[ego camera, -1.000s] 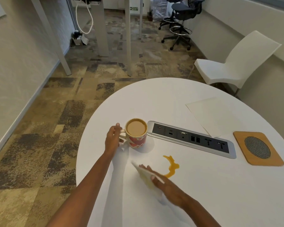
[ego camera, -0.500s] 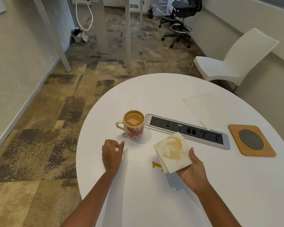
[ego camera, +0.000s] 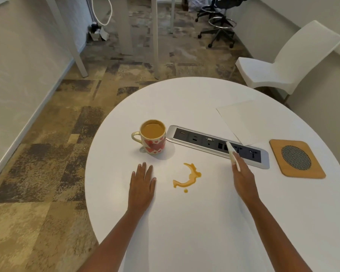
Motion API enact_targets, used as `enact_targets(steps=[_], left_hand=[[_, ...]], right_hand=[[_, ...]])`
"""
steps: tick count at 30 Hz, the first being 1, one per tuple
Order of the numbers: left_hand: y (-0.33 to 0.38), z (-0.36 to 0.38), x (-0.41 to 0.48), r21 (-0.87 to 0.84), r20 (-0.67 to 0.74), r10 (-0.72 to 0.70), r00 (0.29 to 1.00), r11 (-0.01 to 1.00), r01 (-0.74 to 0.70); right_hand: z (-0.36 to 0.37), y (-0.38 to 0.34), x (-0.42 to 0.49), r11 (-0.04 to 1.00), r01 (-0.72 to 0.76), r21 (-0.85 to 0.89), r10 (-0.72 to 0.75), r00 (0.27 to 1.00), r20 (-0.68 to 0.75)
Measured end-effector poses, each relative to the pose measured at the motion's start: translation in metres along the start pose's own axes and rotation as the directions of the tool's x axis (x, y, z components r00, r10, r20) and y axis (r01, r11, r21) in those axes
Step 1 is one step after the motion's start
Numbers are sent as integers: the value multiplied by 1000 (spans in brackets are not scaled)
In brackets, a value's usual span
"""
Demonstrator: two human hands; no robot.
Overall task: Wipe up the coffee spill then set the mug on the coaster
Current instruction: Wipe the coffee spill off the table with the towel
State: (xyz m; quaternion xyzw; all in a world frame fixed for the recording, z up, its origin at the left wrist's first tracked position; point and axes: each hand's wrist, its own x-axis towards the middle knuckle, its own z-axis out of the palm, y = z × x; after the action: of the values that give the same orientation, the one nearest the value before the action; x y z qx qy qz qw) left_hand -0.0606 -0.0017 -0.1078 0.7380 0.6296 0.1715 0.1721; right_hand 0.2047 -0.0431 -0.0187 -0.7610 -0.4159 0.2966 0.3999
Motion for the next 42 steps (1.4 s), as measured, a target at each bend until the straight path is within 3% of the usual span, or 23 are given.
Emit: enact_targets(steps=[5, 10, 16, 23, 26, 29, 33, 35, 37, 42], left_hand=[[7, 7, 1, 68, 4, 1, 1000, 998, -2], [8, 9, 1, 93, -9, 9, 1000, 996, -8], [9, 10, 0, 92, -45, 6, 999, 996, -2], [6, 13, 1, 124, -55, 11, 998, 992, -4], [6, 13, 1, 125, -60, 10, 998, 992, -3], [6, 13, 1, 131, -50, 9, 999, 991, -2], [6, 13, 2, 143, -42, 4, 999, 990, 2], [6, 13, 1, 147, -39, 4, 999, 989, 2], [6, 12, 1, 152, -38, 6, 999, 988, 0], [6, 12, 2, 131, -41, 6, 999, 991, 0]], right_hand=[[29, 17, 8, 927, 19, -374, 43, 986, 159], [60, 23, 12, 820, 22, -571, 141, 961, 240], [86, 11, 16, 813, 17, -581, 141, 964, 226], [120, -11, 14, 813, 174, -556, 71, 918, 390], [125, -9, 10, 736, 361, -573, -15, 855, 519], [115, 1, 7, 631, 571, -525, -100, 731, 675], [85, 15, 12, 512, 746, -425, -141, 561, 816], [72, 20, 12, 484, 780, -397, -144, 519, 843], [67, 23, 4, 531, 752, -391, -150, 537, 830], [85, 20, -32, 743, 516, -427, -112, 724, 680]])
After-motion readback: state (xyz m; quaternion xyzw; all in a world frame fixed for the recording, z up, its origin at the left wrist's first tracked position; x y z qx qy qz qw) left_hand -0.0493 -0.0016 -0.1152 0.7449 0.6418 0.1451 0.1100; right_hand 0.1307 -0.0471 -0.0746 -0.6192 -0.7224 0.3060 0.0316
